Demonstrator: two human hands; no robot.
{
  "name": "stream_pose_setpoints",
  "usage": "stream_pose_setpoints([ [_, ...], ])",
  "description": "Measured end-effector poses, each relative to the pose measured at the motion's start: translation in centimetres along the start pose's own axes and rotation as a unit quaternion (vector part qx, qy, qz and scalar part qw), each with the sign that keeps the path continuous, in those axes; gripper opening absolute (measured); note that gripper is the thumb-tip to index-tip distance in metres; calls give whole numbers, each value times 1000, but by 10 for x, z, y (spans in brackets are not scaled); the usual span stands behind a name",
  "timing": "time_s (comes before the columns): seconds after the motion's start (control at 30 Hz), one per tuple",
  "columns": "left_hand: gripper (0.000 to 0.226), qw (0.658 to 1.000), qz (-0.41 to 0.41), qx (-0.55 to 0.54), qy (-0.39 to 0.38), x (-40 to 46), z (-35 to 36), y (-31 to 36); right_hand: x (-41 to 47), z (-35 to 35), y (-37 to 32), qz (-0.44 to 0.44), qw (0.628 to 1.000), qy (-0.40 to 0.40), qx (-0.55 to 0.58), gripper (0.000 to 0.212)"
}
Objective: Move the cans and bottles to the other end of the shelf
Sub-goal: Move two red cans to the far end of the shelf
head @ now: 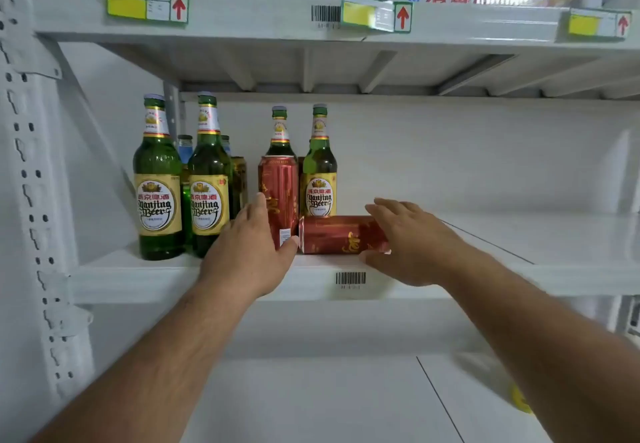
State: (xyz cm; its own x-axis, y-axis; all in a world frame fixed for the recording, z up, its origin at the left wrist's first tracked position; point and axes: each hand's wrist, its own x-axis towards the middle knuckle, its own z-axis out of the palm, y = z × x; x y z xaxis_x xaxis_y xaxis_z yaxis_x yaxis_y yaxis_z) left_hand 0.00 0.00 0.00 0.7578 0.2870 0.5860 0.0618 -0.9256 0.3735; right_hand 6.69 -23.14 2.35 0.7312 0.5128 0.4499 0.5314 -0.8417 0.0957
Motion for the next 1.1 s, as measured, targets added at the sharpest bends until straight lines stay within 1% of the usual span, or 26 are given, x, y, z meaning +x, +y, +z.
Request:
stream_pose_setpoints([
  [0.1,94,999,-29,-37,13,11,4,2,14,2,13,9,999,-24,35,85],
  [0.17,92,996,-43,-72,9,17,5,3,21,2,19,18,997,-54,52,85],
  [0.2,90,995,-49,-91,7,19,7,5,24,2,21,25,995,-68,62,83],
  [0.3,78,986,-67,-153,0,27,9,8,32,2,29,28,988,-107,110,65],
  [0.37,73,978,-79,-195,-1,31,10,9,36,3,33,28,983,-118,139,60],
  [0.5,66,958,-101,-268,4,39,11,9,47,9,39,19,980,-121,158,66],
  [0.57,66,953,-110,-281,7,41,10,8,53,15,42,12,979,-120,166,68],
  [0.73,64,953,-111,-283,1,46,12,7,58,19,51,7,964,-134,228,58],
  [0.87,64,950,-122,-288,-2,48,14,5,55,16,57,15,947,-132,293,63],
  [0.93,63,949,-129,-286,-7,49,15,4,53,18,59,30,932,-111,344,67],
  [0.97,63,949,-132,-285,-10,49,16,3,53,20,60,41,918,-93,383,68],
  [1.03,61,946,-140,-291,-13,50,16,1,53,24,62,69,879,-52,469,68],
  [1.1,60,941,-148,-304,-13,52,17,0,53,27,59,97,831,-9,548,66],
])
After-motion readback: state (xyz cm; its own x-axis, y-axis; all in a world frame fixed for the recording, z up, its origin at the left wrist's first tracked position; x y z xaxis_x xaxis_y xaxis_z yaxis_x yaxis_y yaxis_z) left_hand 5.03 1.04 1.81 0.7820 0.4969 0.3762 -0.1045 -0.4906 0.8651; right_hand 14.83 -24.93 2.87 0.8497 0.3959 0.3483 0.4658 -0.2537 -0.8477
